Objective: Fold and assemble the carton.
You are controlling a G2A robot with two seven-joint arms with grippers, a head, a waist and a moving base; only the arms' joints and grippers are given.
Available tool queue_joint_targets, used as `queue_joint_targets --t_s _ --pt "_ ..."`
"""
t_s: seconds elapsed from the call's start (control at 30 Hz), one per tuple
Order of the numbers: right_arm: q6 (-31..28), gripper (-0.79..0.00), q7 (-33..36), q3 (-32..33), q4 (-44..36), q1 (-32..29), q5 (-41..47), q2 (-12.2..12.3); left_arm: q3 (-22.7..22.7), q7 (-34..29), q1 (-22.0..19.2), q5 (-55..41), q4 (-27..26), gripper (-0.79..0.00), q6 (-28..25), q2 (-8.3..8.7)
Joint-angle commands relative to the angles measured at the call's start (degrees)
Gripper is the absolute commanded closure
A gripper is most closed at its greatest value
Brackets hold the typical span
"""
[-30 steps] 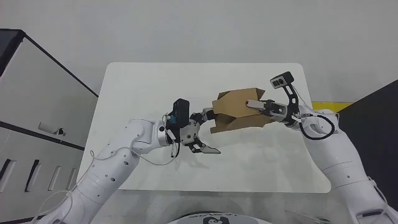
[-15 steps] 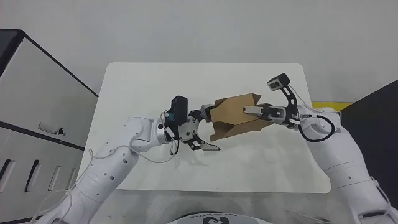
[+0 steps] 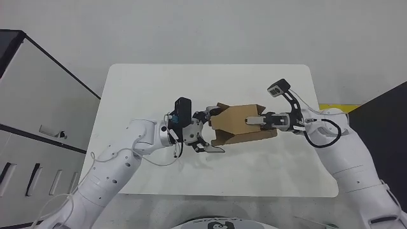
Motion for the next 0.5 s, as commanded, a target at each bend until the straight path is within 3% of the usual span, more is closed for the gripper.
queue_joint_targets --t_s 0.0,0.47 --pt "-0.04 0.000 -0.04 -0.04 -0.03 -0.02 0.05 0.13 -0.21 0.02 0.08 0.10 0.00 -0.785 0.13 0.03" --pt "0.23 0.000 0.24 -0.69 -1.37 -0.15 -0.30 1.09 -1.83 1.18 0.96 1.36 -0.69 -0.785 1.16 0.22"
